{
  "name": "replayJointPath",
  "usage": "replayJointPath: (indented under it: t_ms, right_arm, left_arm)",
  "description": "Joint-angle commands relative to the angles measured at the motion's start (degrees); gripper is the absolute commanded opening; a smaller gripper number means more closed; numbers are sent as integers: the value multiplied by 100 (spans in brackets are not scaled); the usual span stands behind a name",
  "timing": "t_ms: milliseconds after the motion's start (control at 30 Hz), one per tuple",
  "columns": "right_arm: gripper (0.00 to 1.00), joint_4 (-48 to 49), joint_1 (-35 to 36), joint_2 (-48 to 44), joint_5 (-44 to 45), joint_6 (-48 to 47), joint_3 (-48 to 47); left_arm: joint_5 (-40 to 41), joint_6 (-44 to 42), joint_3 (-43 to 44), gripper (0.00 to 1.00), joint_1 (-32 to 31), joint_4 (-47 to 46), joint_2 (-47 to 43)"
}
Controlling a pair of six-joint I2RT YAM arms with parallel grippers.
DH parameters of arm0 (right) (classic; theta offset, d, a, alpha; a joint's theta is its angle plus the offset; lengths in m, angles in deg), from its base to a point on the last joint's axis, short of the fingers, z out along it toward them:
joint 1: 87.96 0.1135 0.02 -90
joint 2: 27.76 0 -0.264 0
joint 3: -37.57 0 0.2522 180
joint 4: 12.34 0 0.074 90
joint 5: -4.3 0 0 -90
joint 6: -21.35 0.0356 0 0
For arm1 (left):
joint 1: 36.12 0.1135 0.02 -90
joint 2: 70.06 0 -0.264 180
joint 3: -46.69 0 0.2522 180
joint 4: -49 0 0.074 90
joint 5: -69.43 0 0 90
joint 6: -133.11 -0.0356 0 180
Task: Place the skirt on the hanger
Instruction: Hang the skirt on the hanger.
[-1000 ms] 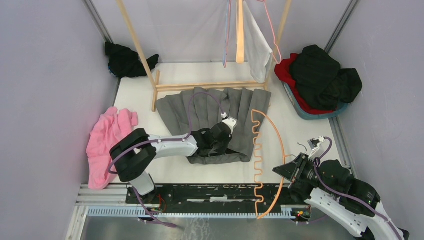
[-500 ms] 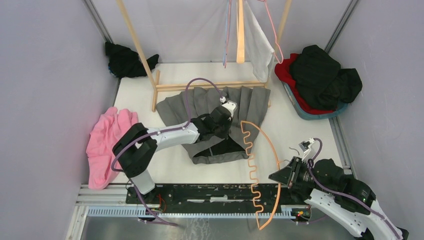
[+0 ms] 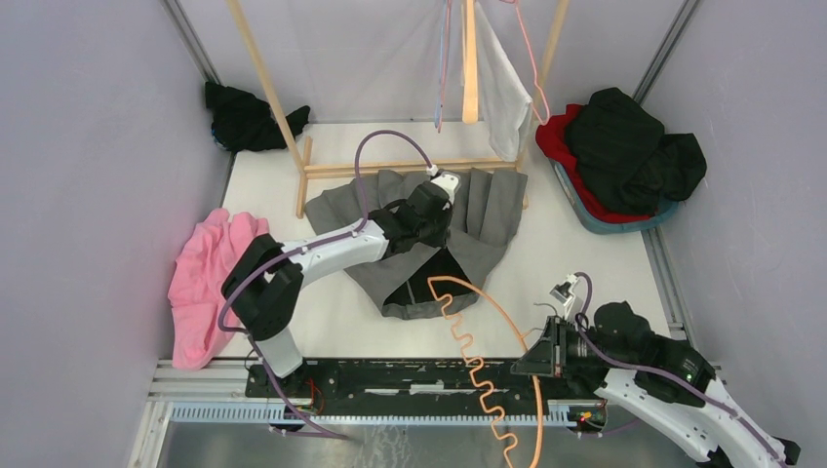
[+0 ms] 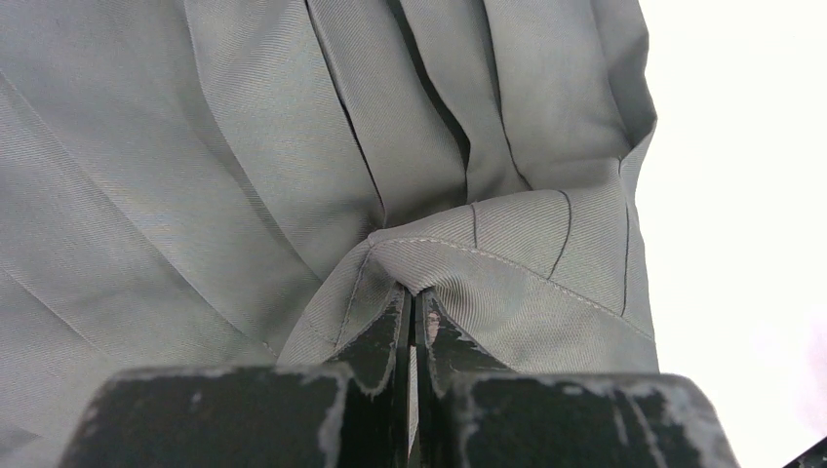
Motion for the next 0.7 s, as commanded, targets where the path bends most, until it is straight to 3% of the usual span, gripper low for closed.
replayJointPath:
  t_ms: [0, 267, 667]
  right_arm:
    - [1, 534, 41, 111, -478, 86, 205]
    - [1, 1053, 44, 433, 90, 188, 513]
    - [1, 3008, 45, 925, 497, 1063, 1615]
  left_arm:
    - [-57, -315, 300, 3, 49, -28, 57]
    - [-112, -315, 225, 3, 46, 24, -259]
    - [-325, -225, -63, 3, 46, -18, -794]
